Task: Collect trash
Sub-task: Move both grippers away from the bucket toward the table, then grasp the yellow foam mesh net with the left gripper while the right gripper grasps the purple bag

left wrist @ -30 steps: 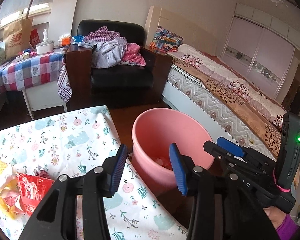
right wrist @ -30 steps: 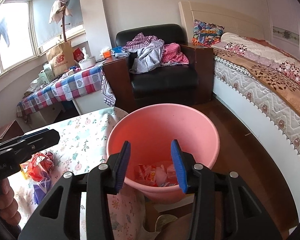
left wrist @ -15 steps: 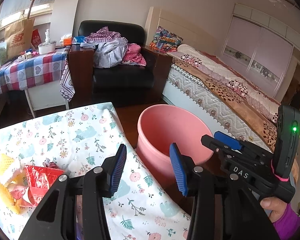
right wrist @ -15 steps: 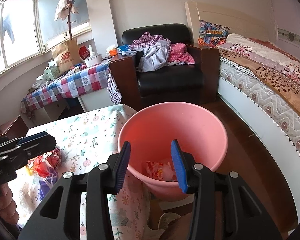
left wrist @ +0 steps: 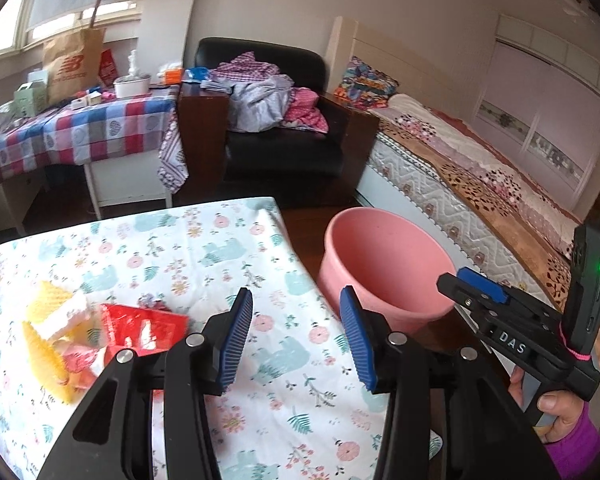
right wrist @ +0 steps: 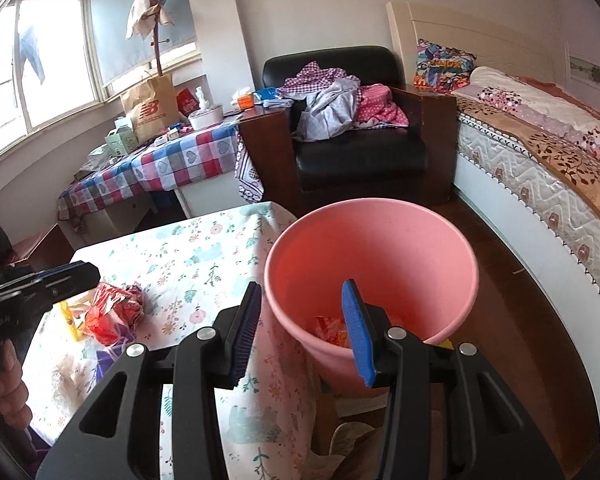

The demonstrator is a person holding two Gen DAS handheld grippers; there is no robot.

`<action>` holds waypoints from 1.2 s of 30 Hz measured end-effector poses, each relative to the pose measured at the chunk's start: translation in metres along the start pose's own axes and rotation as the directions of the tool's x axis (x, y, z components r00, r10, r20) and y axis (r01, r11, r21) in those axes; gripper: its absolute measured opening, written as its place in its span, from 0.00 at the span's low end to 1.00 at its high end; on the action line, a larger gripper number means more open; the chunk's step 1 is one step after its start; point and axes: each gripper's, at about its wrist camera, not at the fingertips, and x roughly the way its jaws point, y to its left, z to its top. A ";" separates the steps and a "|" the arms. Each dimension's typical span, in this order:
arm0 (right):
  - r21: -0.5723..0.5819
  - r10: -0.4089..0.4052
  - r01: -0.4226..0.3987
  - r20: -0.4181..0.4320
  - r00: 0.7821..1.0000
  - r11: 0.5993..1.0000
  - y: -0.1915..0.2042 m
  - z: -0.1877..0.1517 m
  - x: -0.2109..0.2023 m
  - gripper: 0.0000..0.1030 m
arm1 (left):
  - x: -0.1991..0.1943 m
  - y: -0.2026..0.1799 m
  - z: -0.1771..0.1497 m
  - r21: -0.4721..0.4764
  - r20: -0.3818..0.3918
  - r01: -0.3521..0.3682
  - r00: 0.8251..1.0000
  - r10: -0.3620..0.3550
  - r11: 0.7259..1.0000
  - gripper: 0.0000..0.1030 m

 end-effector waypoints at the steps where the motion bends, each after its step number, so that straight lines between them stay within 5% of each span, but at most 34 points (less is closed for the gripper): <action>1: -0.004 0.003 -0.003 0.000 1.000 1.000 0.002 -0.001 0.000 0.41 | -0.002 0.003 0.000 -0.005 0.001 -0.006 1.000 0.006 1.000 0.43; 24: -0.075 0.103 -0.103 -0.003 0.995 0.992 0.046 -0.001 -0.006 0.41 | -0.057 0.056 -0.007 -0.072 0.064 -0.111 0.991 0.116 0.991 0.44; 36: -0.083 0.268 -0.276 -0.093 0.959 0.958 0.087 -0.018 0.025 0.41 | -0.113 0.109 -0.038 -0.149 0.092 -0.259 0.957 0.274 0.954 0.44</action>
